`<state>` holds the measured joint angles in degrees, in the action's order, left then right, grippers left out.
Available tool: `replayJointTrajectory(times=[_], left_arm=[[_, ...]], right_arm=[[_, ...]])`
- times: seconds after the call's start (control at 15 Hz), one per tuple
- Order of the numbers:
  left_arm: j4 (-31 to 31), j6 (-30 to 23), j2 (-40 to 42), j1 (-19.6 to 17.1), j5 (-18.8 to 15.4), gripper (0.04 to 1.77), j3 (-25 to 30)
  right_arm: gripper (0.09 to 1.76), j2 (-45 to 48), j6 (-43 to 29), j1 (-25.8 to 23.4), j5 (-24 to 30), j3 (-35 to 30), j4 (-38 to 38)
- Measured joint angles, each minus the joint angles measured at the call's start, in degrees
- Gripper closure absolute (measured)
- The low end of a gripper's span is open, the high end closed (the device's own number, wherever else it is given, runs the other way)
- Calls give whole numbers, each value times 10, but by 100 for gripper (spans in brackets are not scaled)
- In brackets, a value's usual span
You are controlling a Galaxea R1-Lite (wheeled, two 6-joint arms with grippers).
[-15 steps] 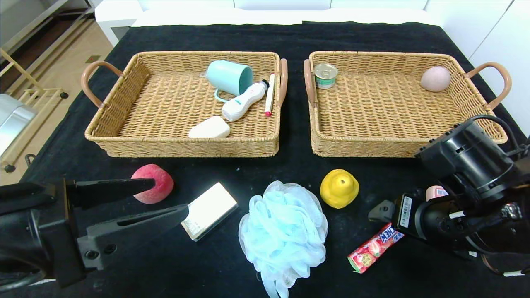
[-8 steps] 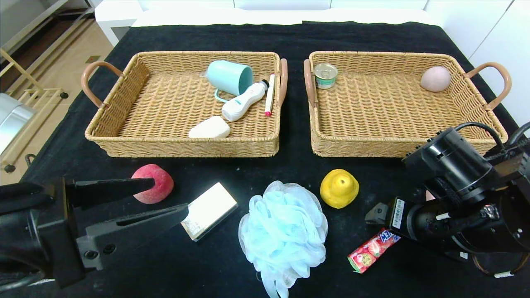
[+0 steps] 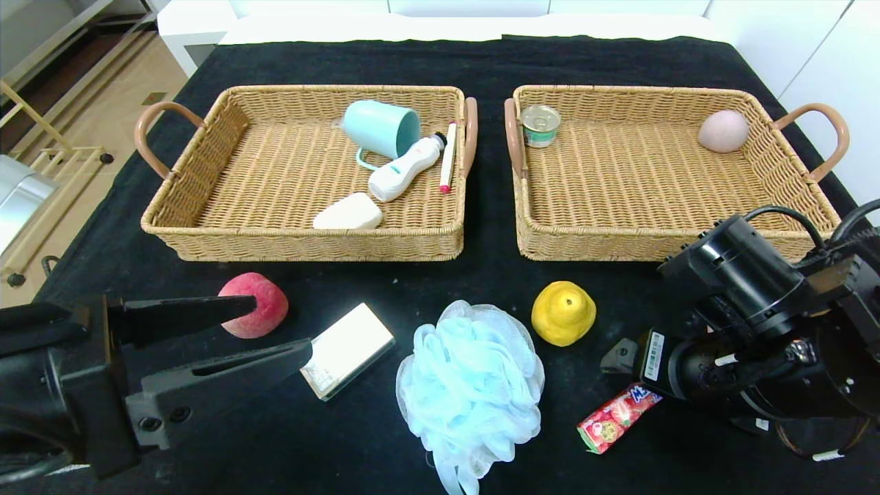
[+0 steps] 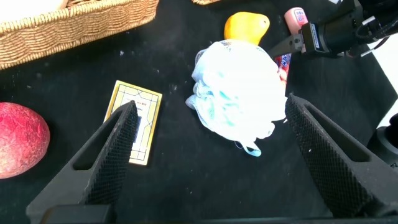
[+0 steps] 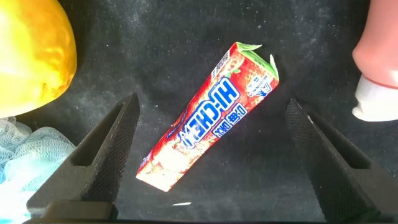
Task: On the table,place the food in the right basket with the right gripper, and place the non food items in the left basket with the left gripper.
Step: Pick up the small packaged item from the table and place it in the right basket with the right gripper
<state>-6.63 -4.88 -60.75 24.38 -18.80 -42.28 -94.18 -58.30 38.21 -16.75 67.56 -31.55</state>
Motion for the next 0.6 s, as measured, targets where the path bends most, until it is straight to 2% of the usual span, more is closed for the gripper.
replayJointTrajectory(times=[0.07, 0.13, 0.33, 0.6], left_arm=[[0, 0, 0, 0, 0, 9, 0], [0, 0, 0, 0, 0, 9, 0], [0, 0, 0, 1, 0, 9, 1], [0, 1, 1, 1, 0, 9, 1]], right_arm=[[14, 0, 0, 0, 0, 0, 0], [21, -1, -1, 0, 0, 0, 0], [69, -4, 0, 0, 0, 0, 0], [115, -6, 0, 0, 0, -1, 0]])
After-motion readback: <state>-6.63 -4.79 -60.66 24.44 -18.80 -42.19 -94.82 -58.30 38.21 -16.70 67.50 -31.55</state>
